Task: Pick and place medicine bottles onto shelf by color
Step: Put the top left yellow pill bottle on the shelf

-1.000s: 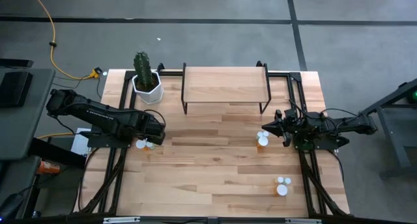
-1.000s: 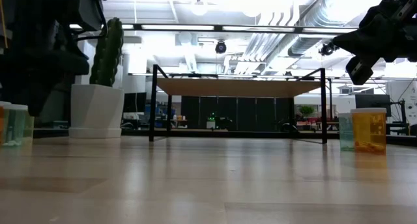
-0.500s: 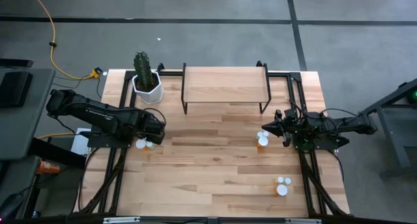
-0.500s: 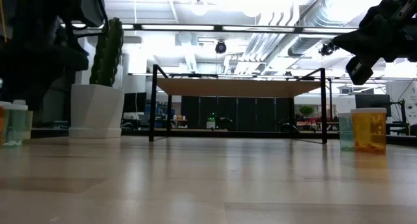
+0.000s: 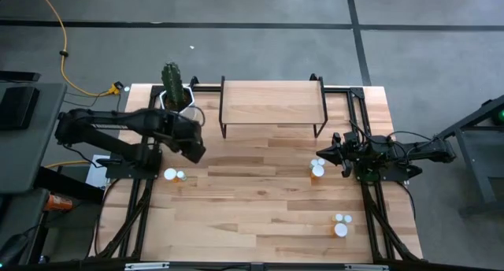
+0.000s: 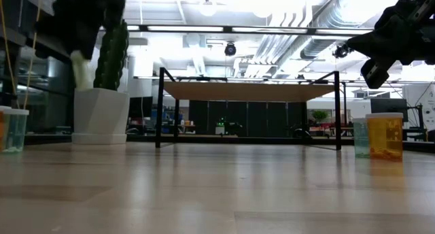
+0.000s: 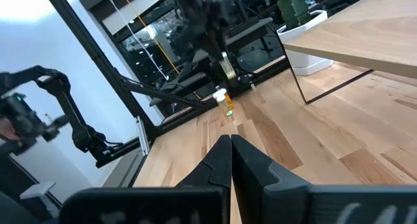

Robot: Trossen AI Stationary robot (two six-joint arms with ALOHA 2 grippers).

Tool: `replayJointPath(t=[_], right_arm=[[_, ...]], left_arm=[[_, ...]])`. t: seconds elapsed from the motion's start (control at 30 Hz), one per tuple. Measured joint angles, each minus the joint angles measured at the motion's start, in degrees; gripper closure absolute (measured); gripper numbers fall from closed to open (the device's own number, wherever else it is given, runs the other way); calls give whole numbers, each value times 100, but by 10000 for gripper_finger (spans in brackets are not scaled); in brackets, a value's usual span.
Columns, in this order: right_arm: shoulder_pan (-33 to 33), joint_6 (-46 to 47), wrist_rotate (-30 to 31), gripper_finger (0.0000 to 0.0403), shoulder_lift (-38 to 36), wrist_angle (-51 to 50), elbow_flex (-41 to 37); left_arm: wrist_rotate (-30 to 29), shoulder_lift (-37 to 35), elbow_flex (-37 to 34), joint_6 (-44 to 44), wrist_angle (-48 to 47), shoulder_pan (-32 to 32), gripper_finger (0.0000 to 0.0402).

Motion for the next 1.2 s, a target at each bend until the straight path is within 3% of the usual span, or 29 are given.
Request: replayJointPath(t=[0.33,0.63,0.83,1.0,1.2], right_arm=[[2,0,-4,402,0,0,0],[2,0,-9,402,0,0,2],[1,0,-39,402,0,0,2],[2,0,-33,402,0,0,0],[2,0,-28,402,0,0,2]], left_arm=[[129,333,2153,1104,-273,657,285],[89,1929,4141,2932,-264,1309,286],[-293,3075,5470,4104,-273,1676,286],[-1002,3798,5984,4903,-331,1962,286],[-1532,4362,6030,5674,-500,2309,279]])
